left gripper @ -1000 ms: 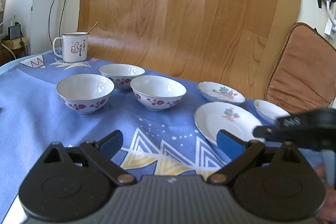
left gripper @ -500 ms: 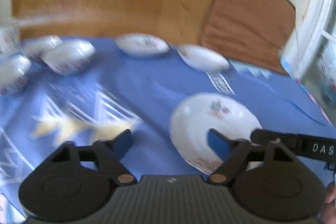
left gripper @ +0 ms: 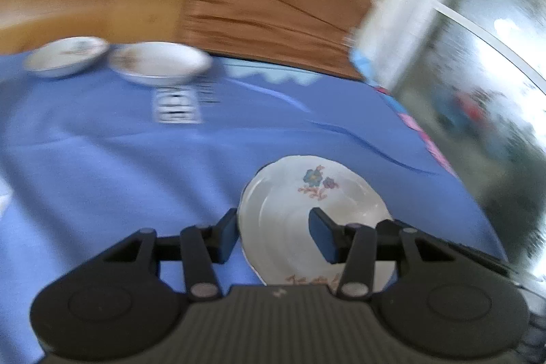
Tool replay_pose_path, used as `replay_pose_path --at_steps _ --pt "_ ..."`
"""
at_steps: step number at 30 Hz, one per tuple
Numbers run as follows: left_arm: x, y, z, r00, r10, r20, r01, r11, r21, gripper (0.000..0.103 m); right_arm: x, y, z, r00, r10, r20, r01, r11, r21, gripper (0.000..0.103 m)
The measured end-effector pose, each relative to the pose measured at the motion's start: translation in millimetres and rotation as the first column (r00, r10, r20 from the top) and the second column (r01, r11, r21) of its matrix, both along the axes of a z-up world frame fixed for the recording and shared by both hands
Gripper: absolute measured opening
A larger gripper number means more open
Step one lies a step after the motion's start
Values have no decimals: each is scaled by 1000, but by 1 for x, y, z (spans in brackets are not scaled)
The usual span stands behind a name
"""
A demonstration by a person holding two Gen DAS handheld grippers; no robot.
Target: Organize plates and bowls
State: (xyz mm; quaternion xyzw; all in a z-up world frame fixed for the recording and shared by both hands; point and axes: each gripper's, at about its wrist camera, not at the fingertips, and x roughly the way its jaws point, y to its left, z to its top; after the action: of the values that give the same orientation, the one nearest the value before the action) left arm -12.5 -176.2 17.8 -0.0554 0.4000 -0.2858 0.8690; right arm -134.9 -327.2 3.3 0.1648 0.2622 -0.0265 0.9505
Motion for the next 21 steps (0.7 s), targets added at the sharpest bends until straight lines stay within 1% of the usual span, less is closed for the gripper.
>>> replay_pose_path --at_steps 1,2,3,4,6,9,10,12,15,17,18,20,21 --pt "0 -8 -2 1000 -24 0 24 1000 -7 47 -2 -6 -2 1000 -26 -1 26 999 -24 12" --pt "-1 -15 -2 999 -32 4 32 999 -7 48 -5 -11 -4 999 -51 3 51 997 -50 17" --pt "0 -19 -2 999 -35 5 35 999 -3 49 -7 -17 -4 998 -67 6 67 996 -54 31" --pt "1 -18 -1 999 -34 2 34 999 -5 50 -8 -22 -4 996 -94 5 94 994 -51 37" --pt "5 -5 2 1000 -9 7 10 1000 -29 50 -8 -29 0 985 -169 21 170 984 -57 38" --pt "16 38 11 995 93 34 -91 995 -44 51 -5 -35 14 980 -183 74 184 983 2 38" --pt "19 53 14 989 136 50 -134 990 -38 51 -1 -32 19 981 -172 90 172 985 12 38" --pt "25 88 18 967 235 98 -236 972 -3 51 8 -22 30 986 -123 112 122 992 21 38" --pt "28 140 17 914 361 185 -377 924 65 52 29 -7 38 994 -35 107 26 996 84 38" --pt "28 167 12 889 409 203 -433 897 88 52 50 8 39 996 28 82 -40 989 140 38" --pt "28 177 9 881 426 206 -451 888 93 52 62 16 41 996 62 70 -72 984 161 38" --pt "29 194 -1 867 454 205 -480 872 99 53 87 34 42 993 106 49 -113 977 182 38" --pt "29 198 -7 864 466 191 -489 867 97 53 103 43 42 992 120 33 -124 973 193 38"
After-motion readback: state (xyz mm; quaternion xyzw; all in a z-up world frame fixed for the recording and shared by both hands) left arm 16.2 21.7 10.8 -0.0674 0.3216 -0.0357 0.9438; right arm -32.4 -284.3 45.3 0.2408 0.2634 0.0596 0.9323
